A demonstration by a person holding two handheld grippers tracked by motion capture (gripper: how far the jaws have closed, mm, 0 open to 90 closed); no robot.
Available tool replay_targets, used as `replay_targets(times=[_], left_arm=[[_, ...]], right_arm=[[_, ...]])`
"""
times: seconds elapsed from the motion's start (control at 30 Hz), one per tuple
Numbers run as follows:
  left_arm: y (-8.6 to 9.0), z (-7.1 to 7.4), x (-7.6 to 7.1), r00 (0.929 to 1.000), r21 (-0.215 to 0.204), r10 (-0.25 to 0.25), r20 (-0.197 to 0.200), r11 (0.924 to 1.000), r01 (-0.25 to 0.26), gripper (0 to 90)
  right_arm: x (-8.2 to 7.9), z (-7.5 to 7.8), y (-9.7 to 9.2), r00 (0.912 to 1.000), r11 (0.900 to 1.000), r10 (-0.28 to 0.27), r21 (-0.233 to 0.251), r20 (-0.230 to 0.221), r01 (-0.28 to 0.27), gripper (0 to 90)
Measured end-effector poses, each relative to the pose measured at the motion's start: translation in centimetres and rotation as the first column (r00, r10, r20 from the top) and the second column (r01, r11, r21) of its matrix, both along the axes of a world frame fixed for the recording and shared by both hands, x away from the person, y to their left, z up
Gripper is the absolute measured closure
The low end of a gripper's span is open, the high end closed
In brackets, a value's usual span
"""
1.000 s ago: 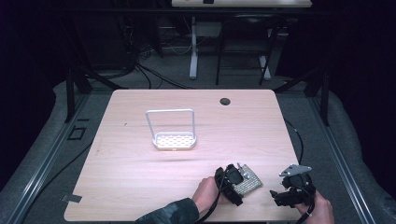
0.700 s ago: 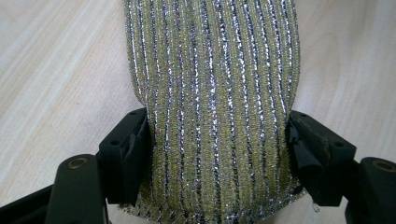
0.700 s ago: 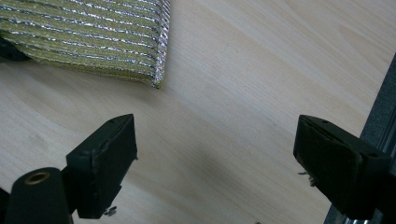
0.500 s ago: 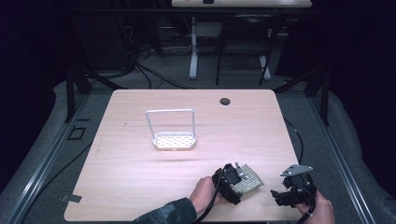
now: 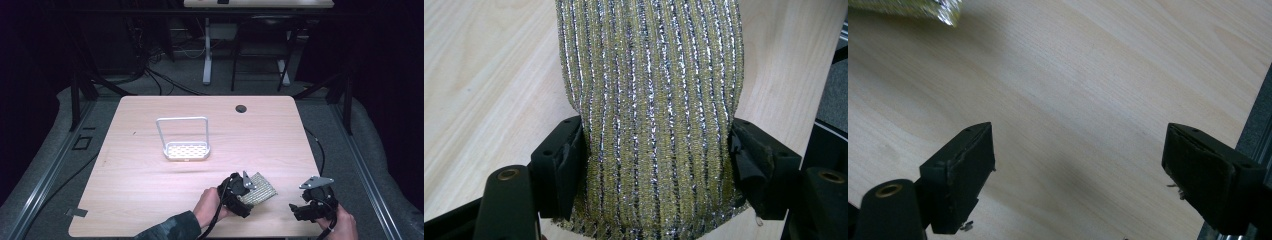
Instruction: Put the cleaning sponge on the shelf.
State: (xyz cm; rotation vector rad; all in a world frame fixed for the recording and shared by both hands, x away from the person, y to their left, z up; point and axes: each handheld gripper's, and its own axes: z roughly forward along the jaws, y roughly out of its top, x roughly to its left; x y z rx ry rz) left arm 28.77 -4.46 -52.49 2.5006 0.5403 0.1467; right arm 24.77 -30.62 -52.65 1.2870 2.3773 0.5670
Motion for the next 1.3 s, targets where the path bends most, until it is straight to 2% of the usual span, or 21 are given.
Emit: replay_targets(times=[0.2, 0.53, 0.73, 1.1, 1.13, 1.3], left_arm=[[1.1, 0.7, -0.1, 0.9999, -0.012, 0.007, 0.009, 0.9999, -0.007, 29.6], [3.0, 1.0, -0.3, 0.9995, -0.015, 0.023, 0.02, 0.9996, -0.023, 30.3], [5.3, 1.2, -0.2, 0.9969, -0.023, 0.072, 0.031, 0.9972, -0.072, 30.7], [8.4, 1.1, 0.0, 0.9887, -0.048, 0.149, 0.013, 0.9877, -0.149, 31.2], [8.5, 1.2, 0.0, 0.989, -0.047, 0.148, 0.008, 0.988, -0.147, 31.3], [9.0, 1.4, 0.0, 0.9888, -0.05, 0.146, 0.032, 0.9884, -0.144, 31.3]], right_arm=[[0.0, 0.0, 0.0, 1.0, 1.0, 0.005, -0.005, -0.004, -0.005, 12.9], [0.0, 0.0, 0.0, 1.0, 0.9999, 0.006, -0.011, 0.002, -0.006, 13.0], [0.0, -0.1, 0.0, 1.0, 0.9999, 0.009, -0.012, 0.001, -0.008, 13.0], [0.2, -0.1, 0.5, 0.9997, 0.9996, 0.025, -0.01, -0.003, -0.025, 13.1], [0.3, -0.1, 0.5, 0.9997, 0.9996, 0.026, -0.01, -0.002, -0.026, 13.1], [0.5, 0.0, 0.7, 0.9996, 0.9995, 0.027, -0.014, 0.001, -0.027, 13.1]])
